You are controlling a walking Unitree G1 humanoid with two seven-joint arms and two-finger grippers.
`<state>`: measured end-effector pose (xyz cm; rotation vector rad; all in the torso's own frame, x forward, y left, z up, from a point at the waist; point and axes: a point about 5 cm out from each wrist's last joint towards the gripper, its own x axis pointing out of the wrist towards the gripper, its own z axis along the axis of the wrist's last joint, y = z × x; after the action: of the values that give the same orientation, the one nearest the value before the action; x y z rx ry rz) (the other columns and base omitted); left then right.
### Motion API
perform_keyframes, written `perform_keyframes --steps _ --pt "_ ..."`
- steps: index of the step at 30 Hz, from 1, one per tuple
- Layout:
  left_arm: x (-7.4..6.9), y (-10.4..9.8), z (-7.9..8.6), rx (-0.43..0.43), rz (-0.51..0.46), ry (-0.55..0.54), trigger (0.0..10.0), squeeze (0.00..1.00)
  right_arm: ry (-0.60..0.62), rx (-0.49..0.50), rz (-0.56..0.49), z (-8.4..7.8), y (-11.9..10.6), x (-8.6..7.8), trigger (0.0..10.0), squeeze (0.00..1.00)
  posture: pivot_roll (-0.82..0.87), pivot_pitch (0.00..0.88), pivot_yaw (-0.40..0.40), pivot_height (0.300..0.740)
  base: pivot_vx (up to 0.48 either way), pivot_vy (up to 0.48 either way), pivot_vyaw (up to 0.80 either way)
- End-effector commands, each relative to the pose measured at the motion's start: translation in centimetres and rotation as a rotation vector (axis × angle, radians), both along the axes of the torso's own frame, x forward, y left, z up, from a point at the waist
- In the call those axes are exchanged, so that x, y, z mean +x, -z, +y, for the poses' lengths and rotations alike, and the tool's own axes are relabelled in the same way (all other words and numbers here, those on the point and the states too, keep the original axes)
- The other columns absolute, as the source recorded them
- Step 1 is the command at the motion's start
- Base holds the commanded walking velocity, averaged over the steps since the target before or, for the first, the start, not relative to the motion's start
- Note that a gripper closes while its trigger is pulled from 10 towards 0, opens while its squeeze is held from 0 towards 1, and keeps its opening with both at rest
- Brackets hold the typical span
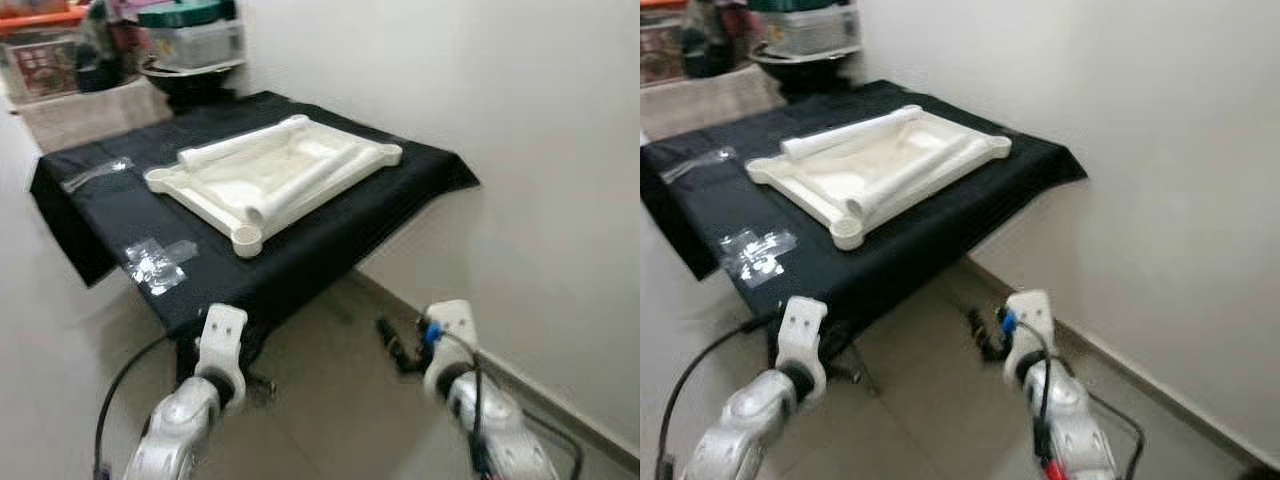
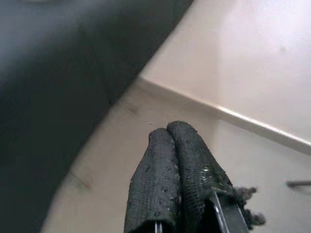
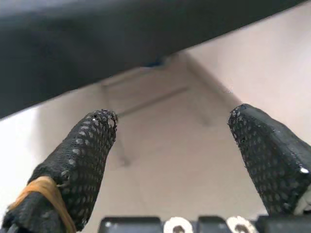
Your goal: Building children table
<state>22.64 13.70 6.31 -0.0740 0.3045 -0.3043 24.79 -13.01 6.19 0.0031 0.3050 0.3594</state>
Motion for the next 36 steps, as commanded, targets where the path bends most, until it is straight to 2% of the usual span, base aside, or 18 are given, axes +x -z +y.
perform_keyframes --steps 1,3,5,12,20,31,36 --pt "0.1 -0.7 -0.3 -0.040 -0.051 -0.007 10.0 0.00 -0.004 0.032 -0.058 -0.1 -1.0 0.3 10.0 0.00 -0.09 0.000 -0.047 0.740 0.000 0.000 0.00" --pt "0.4 -0.9 -0.1 -0.070 -0.075 -0.038 10.0 0.00 0.031 0.062 -0.054 -0.6 -1.1 0.6 10.0 0.00 -0.10 0.000 -0.048 0.740 0.000 0.000 0.00" --pt "1.3 -1.3 0.1 -0.115 -0.111 -0.061 10.0 0.00 0.056 0.094 -0.065 -1.1 -1.3 1.0 10.0 0.00 -0.10 0.000 -0.049 0.740 0.000 0.000 0.00" --pt "1.4 -1.3 0.1 -0.136 -0.115 -0.048 10.0 0.00 0.058 0.103 -0.074 -1.1 -1.3 0.7 10.0 0.00 -0.11 0.000 -0.043 0.740 0.000 0.000 0.00" --pt "1.0 -1.5 0.2 -0.133 -0.134 -0.034 10.0 0.00 0.060 0.115 -0.074 -1.0 -1.2 0.6 10.0 0.00 -0.10 0.000 -0.040 0.740 0.000 0.000 0.00" --pt "1.2 -1.6 0.4 -0.105 -0.144 -0.041 10.0 0.00 0.067 0.122 -0.073 -1.0 -1.3 0.8 10.0 0.00 -0.10 0.000 -0.036 0.740 0.000 0.000 0.00" --pt "1.3 -1.7 0.4 -0.107 -0.157 -0.034 10.0 0.00 0.065 0.123 -0.070 -1.0 -1.2 1.0 10.0 0.00 -0.10 0.000 -0.035 0.740 0.000 -0.423 0.00"
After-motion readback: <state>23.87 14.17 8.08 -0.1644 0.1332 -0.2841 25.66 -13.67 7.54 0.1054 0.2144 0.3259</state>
